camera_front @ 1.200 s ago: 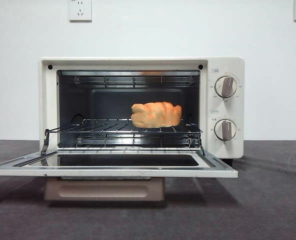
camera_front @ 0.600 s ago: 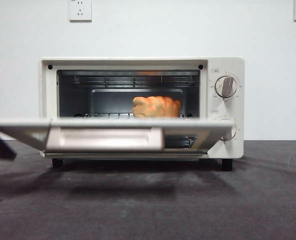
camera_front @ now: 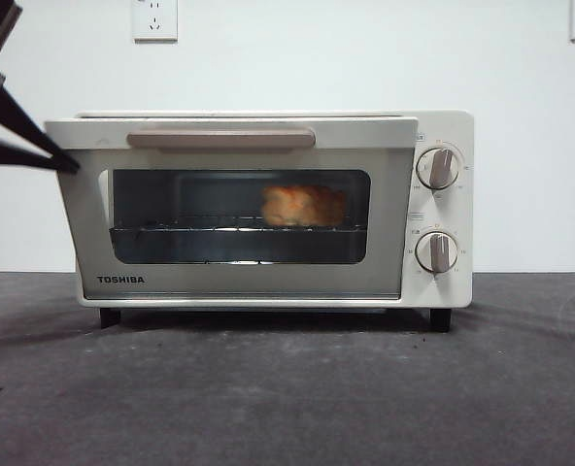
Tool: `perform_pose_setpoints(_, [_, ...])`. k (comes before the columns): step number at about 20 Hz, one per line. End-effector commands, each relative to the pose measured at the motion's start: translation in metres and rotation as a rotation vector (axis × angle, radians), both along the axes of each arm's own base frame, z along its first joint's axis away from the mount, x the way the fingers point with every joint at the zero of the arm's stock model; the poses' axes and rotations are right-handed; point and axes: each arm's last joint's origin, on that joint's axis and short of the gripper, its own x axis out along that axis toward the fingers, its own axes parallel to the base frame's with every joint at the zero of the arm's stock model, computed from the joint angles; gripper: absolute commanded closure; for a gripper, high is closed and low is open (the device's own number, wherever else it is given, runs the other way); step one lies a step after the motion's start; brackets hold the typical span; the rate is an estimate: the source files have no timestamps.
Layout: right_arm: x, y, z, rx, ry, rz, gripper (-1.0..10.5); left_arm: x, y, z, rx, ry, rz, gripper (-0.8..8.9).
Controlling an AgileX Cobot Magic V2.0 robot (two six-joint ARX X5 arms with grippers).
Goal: The left arm flap open the oven, the right arm pick bread and place it into oven, the left arm flap close the oven
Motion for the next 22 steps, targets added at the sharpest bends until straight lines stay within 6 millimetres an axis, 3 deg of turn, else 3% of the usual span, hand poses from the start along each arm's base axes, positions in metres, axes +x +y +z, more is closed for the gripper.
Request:
perform_pose_setpoints(1, [-0.001, 0.0, 0.005, 0.013, -0.019, 0.016, 8.9, 0.007, 0.0, 0.01, -0.004, -0.042, 0.009, 7.98])
perform_pose_setpoints(9, [-0.001, 0.0, 0.005, 0.016, -0.018, 0.022, 8.9, 0.014, 0.001, 0.021, -0.007, -0.139, 0.043, 7.98])
perform_pose_setpoints(13, [-0.001, 0.0, 0.005, 0.015, -0.018, 0.022, 8.9, 0.011, -0.002, 0.028, -0.052, -0.176, -0.048, 7.98])
perform_pose_setpoints(22, [0.001, -0.001, 0.005, -0.029, -0.065, -0.02, 9.4, -0.031, -0.012, 0.07, -0.015, -0.452, -0.202, 7.98])
